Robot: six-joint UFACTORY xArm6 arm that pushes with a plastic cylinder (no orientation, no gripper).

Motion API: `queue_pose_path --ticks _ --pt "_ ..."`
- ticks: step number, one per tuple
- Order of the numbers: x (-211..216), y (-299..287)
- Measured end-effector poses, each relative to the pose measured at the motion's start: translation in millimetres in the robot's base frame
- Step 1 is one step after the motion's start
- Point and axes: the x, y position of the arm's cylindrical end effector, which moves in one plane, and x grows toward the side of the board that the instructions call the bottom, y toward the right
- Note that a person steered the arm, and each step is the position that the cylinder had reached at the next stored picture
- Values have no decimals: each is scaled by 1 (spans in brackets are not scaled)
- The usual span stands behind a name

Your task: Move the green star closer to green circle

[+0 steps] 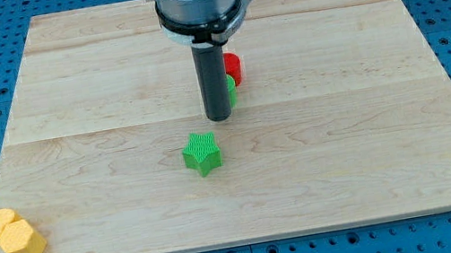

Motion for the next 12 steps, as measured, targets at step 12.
queue_pose_path --ticks 12 --pt "67 -35"
